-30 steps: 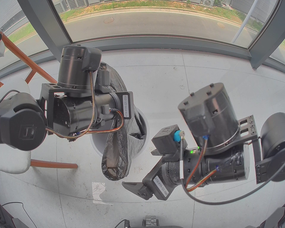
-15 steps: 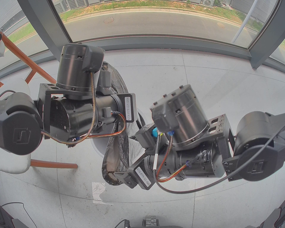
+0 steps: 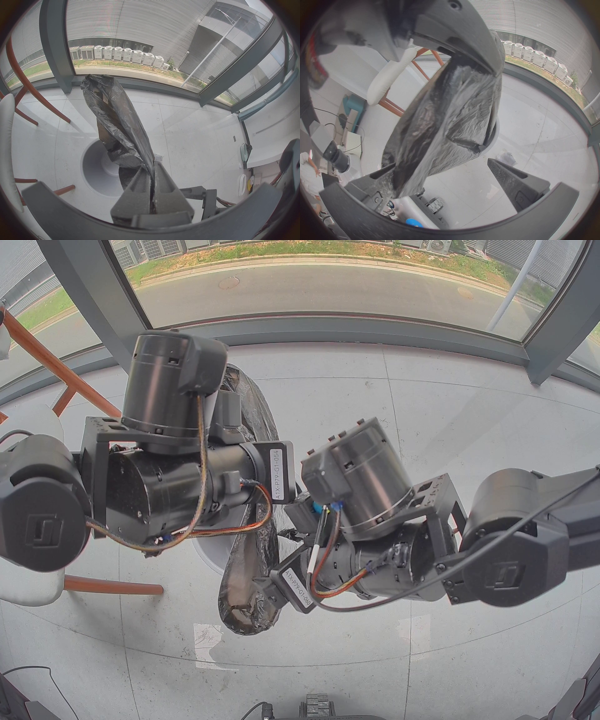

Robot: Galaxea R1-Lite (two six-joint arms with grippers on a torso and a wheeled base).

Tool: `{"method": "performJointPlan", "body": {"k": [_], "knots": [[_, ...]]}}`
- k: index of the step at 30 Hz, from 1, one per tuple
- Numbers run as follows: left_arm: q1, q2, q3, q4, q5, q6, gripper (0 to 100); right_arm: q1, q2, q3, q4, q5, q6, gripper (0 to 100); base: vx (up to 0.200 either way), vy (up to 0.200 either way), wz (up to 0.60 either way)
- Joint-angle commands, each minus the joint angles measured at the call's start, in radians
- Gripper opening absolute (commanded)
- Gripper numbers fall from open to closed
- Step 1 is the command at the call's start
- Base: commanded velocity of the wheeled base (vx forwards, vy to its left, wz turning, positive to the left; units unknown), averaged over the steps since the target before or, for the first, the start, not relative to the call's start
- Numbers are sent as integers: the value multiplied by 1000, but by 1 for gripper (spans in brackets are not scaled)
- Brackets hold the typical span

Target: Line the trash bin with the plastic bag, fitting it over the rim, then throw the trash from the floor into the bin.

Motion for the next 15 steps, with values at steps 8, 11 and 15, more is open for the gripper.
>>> {"method": "performJointPlan", "body": {"k": [8,11,15], "knots": [[-2,2,24,1,27,-6,0,-57,36,-53,4,-49,-9,100,0,0,0],[-2,2,24,1,27,-9,0,-71,41,-62,4,-49,-14,100,0,0,0],[-2,2,15,0,26,-9,0,-72,44,-67,1,-49,-14,100,0,0,0]]}}
